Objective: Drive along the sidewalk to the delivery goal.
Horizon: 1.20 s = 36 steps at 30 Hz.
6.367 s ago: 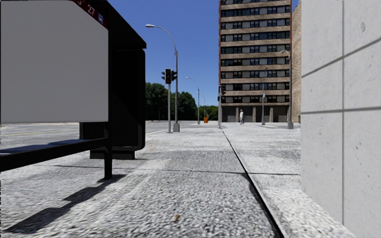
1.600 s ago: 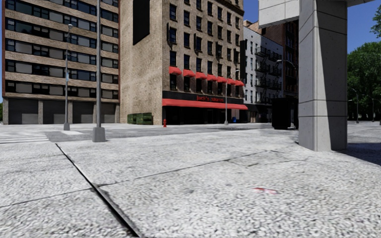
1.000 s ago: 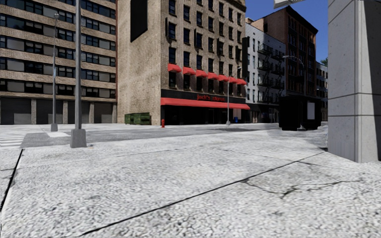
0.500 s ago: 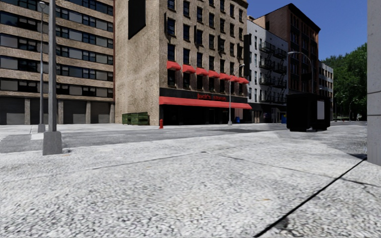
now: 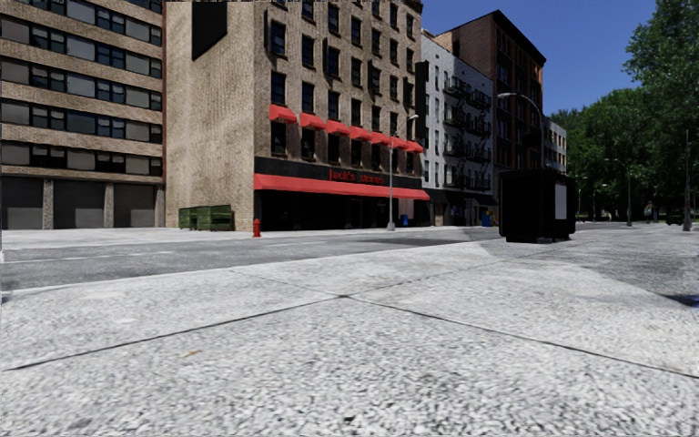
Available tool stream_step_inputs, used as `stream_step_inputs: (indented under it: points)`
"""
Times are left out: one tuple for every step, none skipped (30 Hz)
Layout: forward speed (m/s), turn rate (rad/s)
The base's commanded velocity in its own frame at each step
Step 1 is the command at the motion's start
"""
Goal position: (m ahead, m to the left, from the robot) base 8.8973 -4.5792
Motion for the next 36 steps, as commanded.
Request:
stream_step_inputs:
  points:
    - [2.0,-0.09]
    - [2.0,0.0]
    - [2.0,0.0]
    - [2.0,0.0]
    - [2.0,0.0]
    - [2.0,0.0]
    - [2.0,0.0]
    - [2.0,0.0]
    - [2.0,0.0]
    - [2.0,0.0]
    - [2.0,0.0]
    - [2.0,0.0]
    - [2.0,-0.02]
    - [2.0,-0.16]
    - [2.0,-0.23]
    - [2.0,-0.23]
    - [2.0,-0.26]
    - [2.0,-0.28]
    - [2.0,-0.28]
    - [2.0,-0.28]
    - [2.0,-0.28]
    - [2.0,-0.29]
    - [1.91,-0.3]
    - [1.91,-0.3]
    - [1.79,-0.31]
    - [1.69,-0.33]
    - [1.59,-0.37]
    - [1.59,-0.37]
    - [1.57,-0.38]
    - [1.55,-0.39]
    - [1.55,-0.4]
    - [1.55,-0.4]
    - [1.55,-0.4]
    - [1.55,-0.4]
    - [1.55,-0.4]
    - [1.55,-0.4]
